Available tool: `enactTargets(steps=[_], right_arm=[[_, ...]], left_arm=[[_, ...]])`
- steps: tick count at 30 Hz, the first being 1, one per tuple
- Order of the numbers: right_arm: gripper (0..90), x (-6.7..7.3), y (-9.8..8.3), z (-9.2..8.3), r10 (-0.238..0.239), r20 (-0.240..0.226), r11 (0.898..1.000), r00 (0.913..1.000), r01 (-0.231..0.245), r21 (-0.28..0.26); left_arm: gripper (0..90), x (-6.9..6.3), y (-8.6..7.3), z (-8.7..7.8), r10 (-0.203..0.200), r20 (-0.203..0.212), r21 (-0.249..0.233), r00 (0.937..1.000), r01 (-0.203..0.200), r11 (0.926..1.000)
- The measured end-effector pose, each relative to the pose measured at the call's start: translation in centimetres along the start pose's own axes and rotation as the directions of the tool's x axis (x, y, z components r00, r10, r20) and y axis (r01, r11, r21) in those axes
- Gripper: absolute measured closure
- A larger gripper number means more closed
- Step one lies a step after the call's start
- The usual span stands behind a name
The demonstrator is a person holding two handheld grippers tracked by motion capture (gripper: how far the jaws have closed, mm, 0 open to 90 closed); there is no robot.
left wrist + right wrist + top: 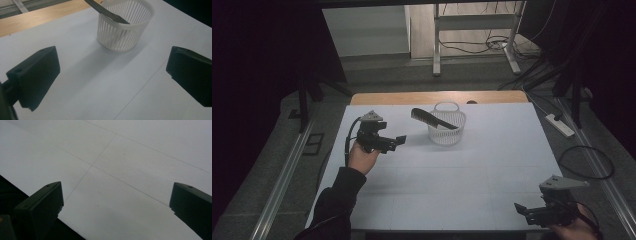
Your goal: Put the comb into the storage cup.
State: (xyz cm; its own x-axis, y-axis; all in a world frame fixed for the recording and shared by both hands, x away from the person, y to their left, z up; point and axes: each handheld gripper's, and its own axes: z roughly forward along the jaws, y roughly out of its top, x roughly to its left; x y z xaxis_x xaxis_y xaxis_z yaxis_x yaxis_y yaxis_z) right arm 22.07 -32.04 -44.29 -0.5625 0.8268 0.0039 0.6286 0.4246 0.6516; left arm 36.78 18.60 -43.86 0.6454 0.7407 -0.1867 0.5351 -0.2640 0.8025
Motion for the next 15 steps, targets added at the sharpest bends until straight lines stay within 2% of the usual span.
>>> enactTargets(steps=[15], right_arm=[[0.0,0.0,0.0,-0.1,0.004,-0.005,1.000,1.0000,-0.004,-0.008]], left_arm=[[0.0,-1.3,-1.4,-1.6,0.011,-0.011,-0.003,0.9999,-0.011,0.9999]])
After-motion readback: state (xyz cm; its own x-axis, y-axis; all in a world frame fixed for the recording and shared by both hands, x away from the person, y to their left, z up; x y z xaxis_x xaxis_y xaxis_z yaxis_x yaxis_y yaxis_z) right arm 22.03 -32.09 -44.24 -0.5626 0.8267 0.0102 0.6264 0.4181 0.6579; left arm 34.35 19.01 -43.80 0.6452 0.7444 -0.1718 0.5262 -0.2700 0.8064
